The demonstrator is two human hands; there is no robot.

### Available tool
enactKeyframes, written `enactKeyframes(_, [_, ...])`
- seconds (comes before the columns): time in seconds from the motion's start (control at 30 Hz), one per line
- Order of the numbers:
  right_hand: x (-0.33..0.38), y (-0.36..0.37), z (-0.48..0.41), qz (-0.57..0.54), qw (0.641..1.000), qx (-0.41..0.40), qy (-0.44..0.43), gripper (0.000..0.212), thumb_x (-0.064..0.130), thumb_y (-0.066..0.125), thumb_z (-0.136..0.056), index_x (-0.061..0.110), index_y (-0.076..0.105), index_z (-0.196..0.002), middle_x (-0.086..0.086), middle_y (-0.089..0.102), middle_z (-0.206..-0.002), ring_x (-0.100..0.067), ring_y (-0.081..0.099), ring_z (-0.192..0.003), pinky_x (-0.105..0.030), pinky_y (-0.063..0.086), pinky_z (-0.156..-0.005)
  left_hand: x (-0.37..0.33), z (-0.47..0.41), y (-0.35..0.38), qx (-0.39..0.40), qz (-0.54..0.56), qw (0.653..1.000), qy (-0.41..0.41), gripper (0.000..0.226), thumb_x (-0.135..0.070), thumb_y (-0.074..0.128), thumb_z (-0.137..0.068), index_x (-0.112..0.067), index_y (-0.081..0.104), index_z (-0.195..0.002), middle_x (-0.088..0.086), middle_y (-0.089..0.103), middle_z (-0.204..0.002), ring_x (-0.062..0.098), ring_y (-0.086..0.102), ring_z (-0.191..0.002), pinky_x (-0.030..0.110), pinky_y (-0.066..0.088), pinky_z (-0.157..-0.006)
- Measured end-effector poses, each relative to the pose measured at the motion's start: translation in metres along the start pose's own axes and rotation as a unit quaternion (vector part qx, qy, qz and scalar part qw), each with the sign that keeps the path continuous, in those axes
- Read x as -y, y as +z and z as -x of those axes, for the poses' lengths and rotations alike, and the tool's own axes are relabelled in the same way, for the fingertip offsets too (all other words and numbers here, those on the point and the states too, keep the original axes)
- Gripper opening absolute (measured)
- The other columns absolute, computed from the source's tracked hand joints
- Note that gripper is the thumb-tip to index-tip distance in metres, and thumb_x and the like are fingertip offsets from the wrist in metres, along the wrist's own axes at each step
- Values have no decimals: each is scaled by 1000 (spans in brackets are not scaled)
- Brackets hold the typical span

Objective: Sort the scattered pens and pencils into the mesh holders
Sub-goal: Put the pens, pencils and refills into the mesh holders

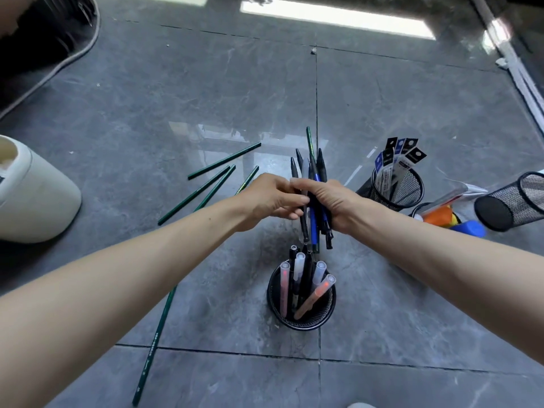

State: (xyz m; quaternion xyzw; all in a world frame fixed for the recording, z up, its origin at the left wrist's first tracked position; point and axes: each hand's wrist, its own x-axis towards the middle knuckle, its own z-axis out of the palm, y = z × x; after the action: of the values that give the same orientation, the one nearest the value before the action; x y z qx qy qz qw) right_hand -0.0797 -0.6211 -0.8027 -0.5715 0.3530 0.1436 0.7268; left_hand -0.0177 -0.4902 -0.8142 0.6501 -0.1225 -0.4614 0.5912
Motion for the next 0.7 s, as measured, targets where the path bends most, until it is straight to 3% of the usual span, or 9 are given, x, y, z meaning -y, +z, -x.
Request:
enactKeyframes(0.1, [4, 2, 2, 19, 999, -36, -26, 23, 21, 73, -79, 1, 62, -81, -5, 59, -48, -16, 58, -40, -21, 47, -41, -4, 8, -2, -24, 22, 999, 6, 13, 3, 67, -81, -1, 60, -72, 11, 67, -60, 16, 66, -57, 20, 55, -60])
enactKeyframes(0.23, [21, 0, 16, 109, 991, 11, -81, 33, 28, 80, -73, 0, 67, -87, -12, 61, -65, -20, 57, -53, -24, 47, -51, -23, 18, 0, -41, -56, 996, 52, 13, 7, 64, -81, -3, 57, -78, 12, 62, -67, 14, 63, -50, 20, 51, -49])
enactKeyframes(0.33, [35, 1, 29, 130, 980, 25, -149, 23, 23, 78, -75, 3, 68, -81, -9, 62, -63, -15, 57, -54, -22, 46, -49, -42, 25, -1, -40, -109, 990, 85, 16, 8, 63, -80, -6, 56, -75, 10, 59, -68, 10, 57, -44, 20, 45, -42])
enactKeyframes(0.57, [35, 23, 73, 147, 950, -12, -275, 10, 4, 64, -84, -5, 65, -81, -19, 64, -69, -23, 62, -64, -30, 52, -63, -67, 56, -6, 30, -162, 979, 120, 21, -3, 71, -79, -6, 52, -72, 1, 62, -57, 14, 55, -44, 24, 44, -42])
enactKeyframes(0.7, [17, 35, 105, 136, 919, -45, -367, 10, 1, 63, -86, -9, 64, -85, -7, 67, -67, -10, 66, -62, -20, 52, -59, -69, 78, -4, 58, -236, 961, 129, 15, -5, 65, -80, 0, 52, -76, -2, 56, -47, 12, 54, -40, 36, 46, -53])
